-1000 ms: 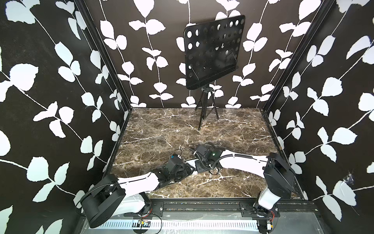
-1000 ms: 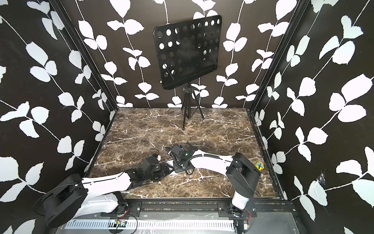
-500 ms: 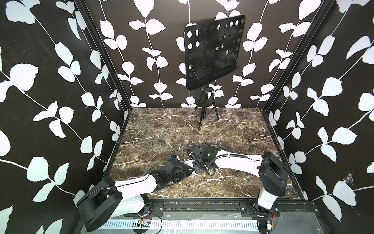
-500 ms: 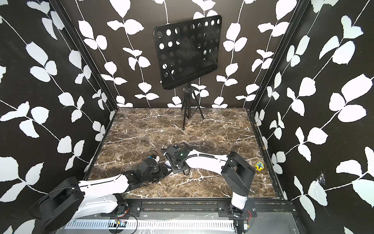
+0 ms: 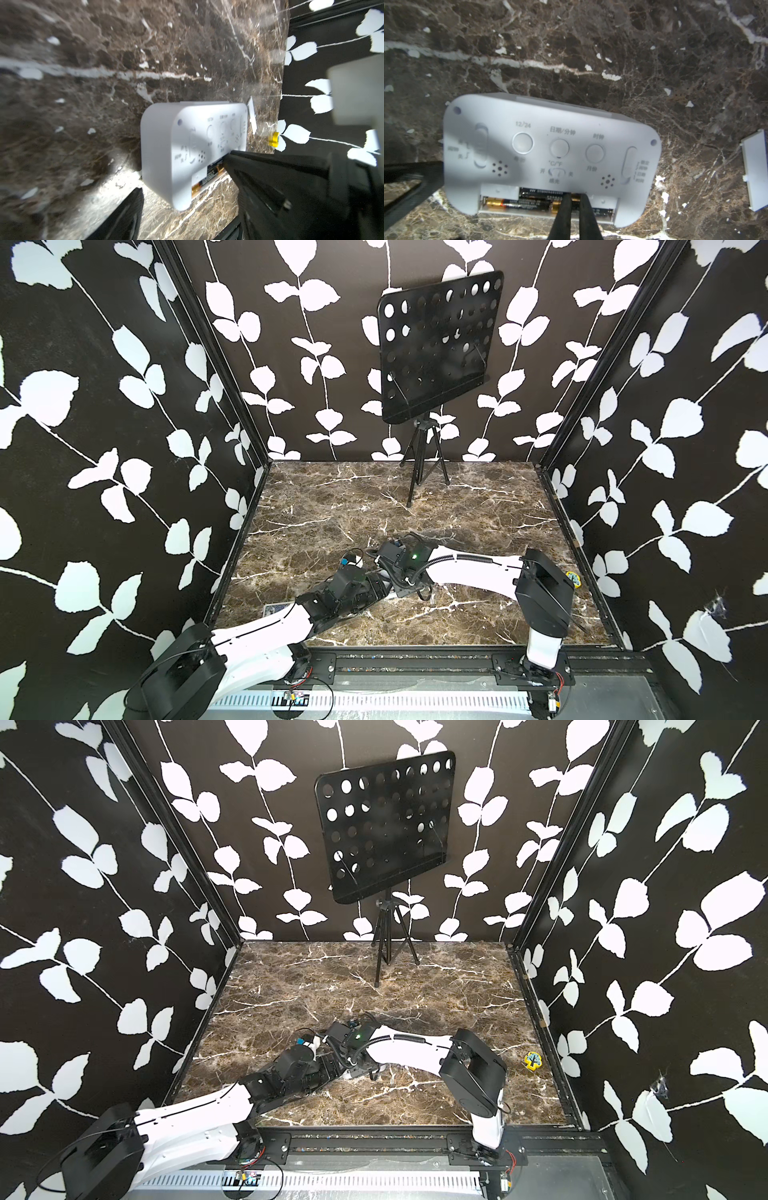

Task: Insert the battery into the alarm
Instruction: Install the battery in the alarm, then adjust the alarm at the center of the board.

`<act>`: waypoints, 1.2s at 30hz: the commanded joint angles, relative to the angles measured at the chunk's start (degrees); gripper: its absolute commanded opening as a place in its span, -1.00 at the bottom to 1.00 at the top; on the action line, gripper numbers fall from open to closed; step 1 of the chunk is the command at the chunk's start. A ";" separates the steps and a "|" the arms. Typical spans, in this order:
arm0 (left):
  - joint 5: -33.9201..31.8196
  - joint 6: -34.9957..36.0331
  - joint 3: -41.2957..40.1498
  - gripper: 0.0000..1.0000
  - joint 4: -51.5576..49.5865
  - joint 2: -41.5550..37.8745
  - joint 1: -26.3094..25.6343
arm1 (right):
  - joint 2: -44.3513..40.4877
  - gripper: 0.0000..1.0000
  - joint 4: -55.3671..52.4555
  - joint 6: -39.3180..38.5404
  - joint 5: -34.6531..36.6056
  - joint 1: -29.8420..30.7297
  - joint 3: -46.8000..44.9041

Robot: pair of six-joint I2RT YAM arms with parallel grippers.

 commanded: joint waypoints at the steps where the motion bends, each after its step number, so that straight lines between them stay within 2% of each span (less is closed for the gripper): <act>1: -0.71 0.48 -0.41 0.48 -3.55 -1.30 1.03 | 4.33 -0.72 -4.18 -0.13 1.52 -0.69 -3.03; 8: 0.34 4.00 3.64 0.49 -13.00 -3.16 4.51 | -0.13 -0.54 -5.02 -1.18 2.58 -1.04 5.26; 11: 0.88 5.74 5.32 0.45 -15.51 -3.44 6.42 | -2.71 -0.49 -4.88 -1.22 2.76 -1.03 5.50; 14: 1.81 7.66 7.38 0.37 -15.96 -2.14 6.99 | -6.50 -0.47 -1.79 -1.68 2.20 -0.95 2.13; 17: 4.00 10.88 10.48 0.25 -17.82 1.51 6.98 | -8.91 -0.56 -1.23 -0.60 1.28 -1.00 -0.53; 20: 3.79 15.28 14.77 0.27 -21.62 5.31 7.07 | -11.56 -0.59 -1.13 3.76 -0.12 -1.54 -5.88; 23: 2.09 19.05 20.72 0.30 -26.19 10.32 8.03 | -16.94 -0.71 3.85 6.76 -1.82 -1.87 -13.82; 25: 3.24 20.49 23.54 0.21 -26.59 14.56 11.59 | -19.62 -0.77 8.29 7.40 -3.36 -1.87 -18.47; 28: 5.27 21.02 26.73 -0.05 -24.92 21.42 14.67 | -19.86 -0.84 11.39 7.45 -6.18 -1.92 -21.95; 32: 10.70 22.79 31.63 -0.24 -22.99 30.62 15.68 | -17.53 -0.85 15.50 7.59 -6.86 -2.13 -22.87; 36: 16.32 23.48 34.26 -0.39 -21.93 35.65 15.68 | -11.70 -0.86 15.47 7.06 -6.95 -3.06 -18.58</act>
